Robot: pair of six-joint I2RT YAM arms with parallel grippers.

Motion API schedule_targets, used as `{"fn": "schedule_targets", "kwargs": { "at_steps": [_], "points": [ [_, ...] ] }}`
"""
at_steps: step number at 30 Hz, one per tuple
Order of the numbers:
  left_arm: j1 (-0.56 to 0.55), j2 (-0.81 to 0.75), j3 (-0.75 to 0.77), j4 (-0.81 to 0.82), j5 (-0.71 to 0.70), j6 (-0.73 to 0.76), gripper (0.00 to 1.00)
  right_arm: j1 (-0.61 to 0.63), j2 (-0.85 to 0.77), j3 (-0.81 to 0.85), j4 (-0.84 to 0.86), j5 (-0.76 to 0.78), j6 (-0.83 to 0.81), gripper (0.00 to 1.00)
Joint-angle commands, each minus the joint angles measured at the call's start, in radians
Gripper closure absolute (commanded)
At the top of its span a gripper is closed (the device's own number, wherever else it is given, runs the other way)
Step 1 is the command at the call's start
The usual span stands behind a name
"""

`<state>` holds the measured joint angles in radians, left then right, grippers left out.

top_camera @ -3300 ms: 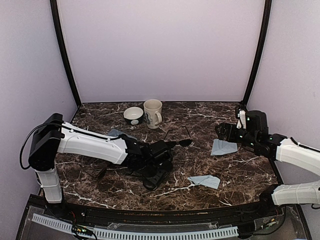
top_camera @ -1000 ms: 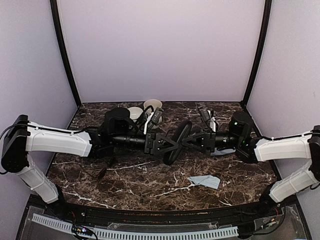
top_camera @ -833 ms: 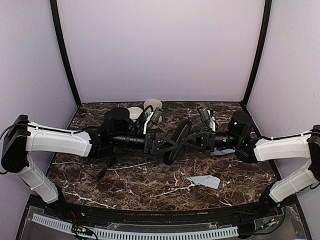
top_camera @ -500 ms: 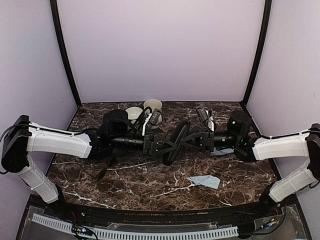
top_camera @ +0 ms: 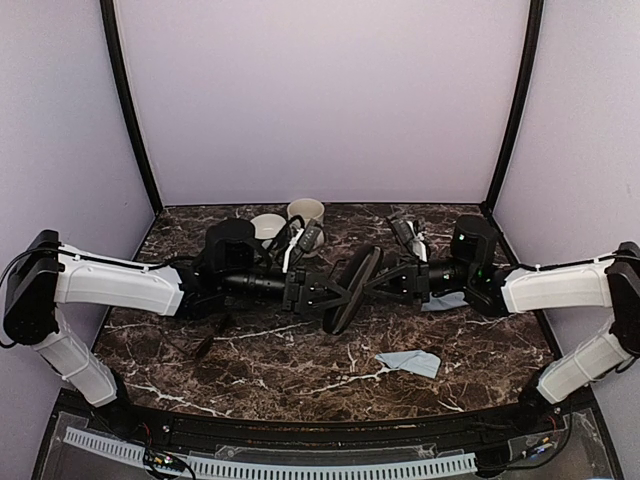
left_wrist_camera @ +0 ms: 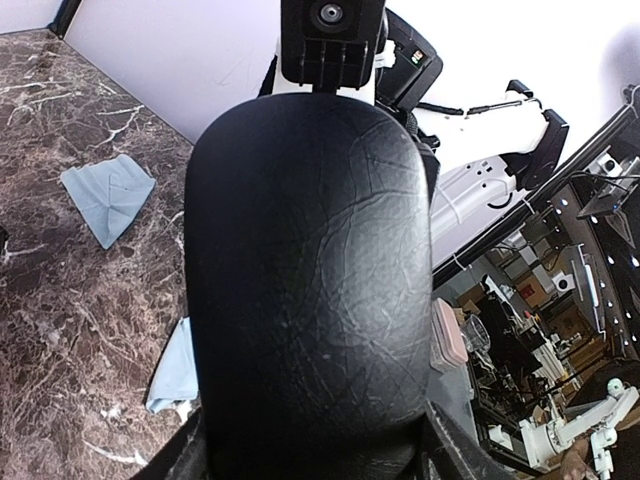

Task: Organize the sunglasses
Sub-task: Open the sunglasses case.

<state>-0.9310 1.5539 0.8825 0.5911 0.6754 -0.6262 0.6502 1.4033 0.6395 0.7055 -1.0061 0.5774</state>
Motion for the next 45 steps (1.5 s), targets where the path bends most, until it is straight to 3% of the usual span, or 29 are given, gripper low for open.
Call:
{"fn": "schedule_targets", "kwargs": {
  "at_steps": [1, 12, 34, 38, 45],
  "points": [
    [-0.035, -0.058, 0.007, 0.096, 0.167, 0.039, 1.00, -0.070, 0.058, 0.008, -0.087, 0.140, -0.010, 0.59],
    [-0.038, -0.070, 0.003, 0.091, 0.162, 0.059, 1.00, -0.087, 0.124, 0.015, -0.180, 0.234, 0.012, 0.54],
    [-0.038, -0.075, -0.010, 0.063, 0.135, 0.073, 1.00, -0.092, 0.153, 0.036, -0.342, 0.383, -0.037, 0.59],
    [-0.038, -0.072, 0.009, -0.030, 0.058, 0.103, 1.00, -0.092, 0.139, 0.034, -0.325, 0.347, -0.033, 0.55],
    [-0.037, -0.021, 0.113, -0.416, -0.263, 0.185, 1.00, -0.092, 0.050, 0.020, -0.260, 0.253, 0.018, 0.32]
  ]
}}
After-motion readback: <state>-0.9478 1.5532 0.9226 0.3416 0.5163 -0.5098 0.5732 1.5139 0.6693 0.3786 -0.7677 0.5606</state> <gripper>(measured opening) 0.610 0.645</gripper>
